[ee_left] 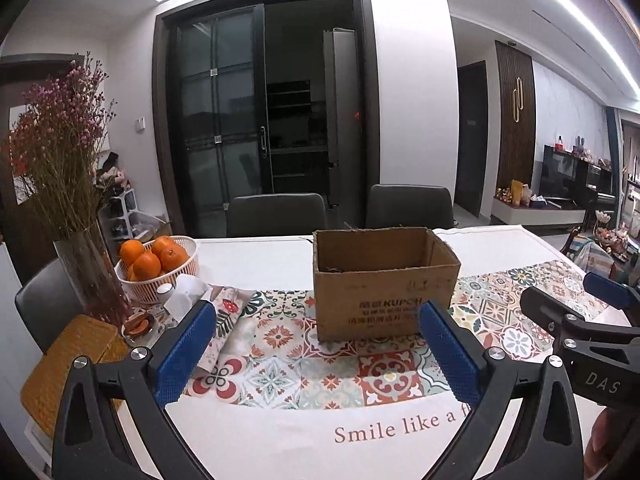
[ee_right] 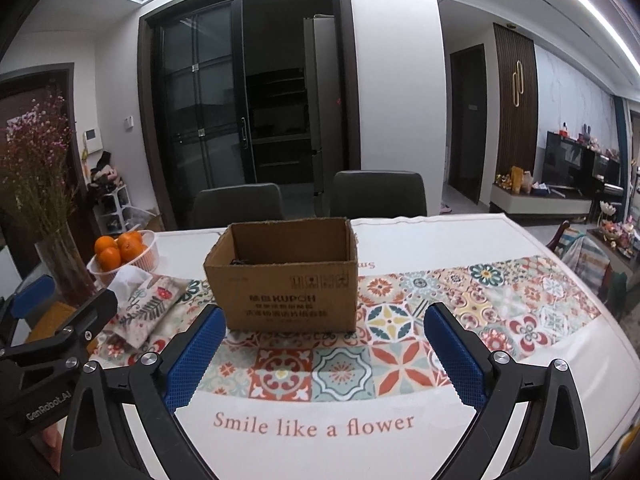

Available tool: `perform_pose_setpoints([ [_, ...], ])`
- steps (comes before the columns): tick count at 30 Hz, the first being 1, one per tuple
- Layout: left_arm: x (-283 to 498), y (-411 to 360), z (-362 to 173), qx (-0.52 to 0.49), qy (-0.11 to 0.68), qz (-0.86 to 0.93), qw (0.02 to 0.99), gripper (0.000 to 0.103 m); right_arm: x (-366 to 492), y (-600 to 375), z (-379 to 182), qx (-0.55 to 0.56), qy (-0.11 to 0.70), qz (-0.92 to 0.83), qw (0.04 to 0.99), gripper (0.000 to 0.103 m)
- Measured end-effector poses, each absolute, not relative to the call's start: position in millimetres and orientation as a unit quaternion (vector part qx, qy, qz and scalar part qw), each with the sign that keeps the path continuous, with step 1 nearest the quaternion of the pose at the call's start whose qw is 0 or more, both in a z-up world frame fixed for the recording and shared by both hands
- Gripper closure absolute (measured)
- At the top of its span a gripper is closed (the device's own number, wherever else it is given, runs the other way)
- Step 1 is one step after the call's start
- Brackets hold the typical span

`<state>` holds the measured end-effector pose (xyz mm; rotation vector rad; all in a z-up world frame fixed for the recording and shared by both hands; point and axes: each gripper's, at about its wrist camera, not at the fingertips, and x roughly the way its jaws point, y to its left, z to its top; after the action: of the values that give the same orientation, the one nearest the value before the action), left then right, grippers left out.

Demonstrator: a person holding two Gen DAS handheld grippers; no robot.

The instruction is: Organize rigid objects

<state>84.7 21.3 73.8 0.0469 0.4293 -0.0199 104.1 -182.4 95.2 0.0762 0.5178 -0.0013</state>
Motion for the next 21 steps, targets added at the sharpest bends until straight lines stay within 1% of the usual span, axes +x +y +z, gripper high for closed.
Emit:
perform_pose_setpoints([
  [21, 64, 17, 66, 0.021, 0.223, -0.011, 0.975, 0.000, 81, -186, 90, 0.029, 0.253, 0.005, 0.967, 0.002],
])
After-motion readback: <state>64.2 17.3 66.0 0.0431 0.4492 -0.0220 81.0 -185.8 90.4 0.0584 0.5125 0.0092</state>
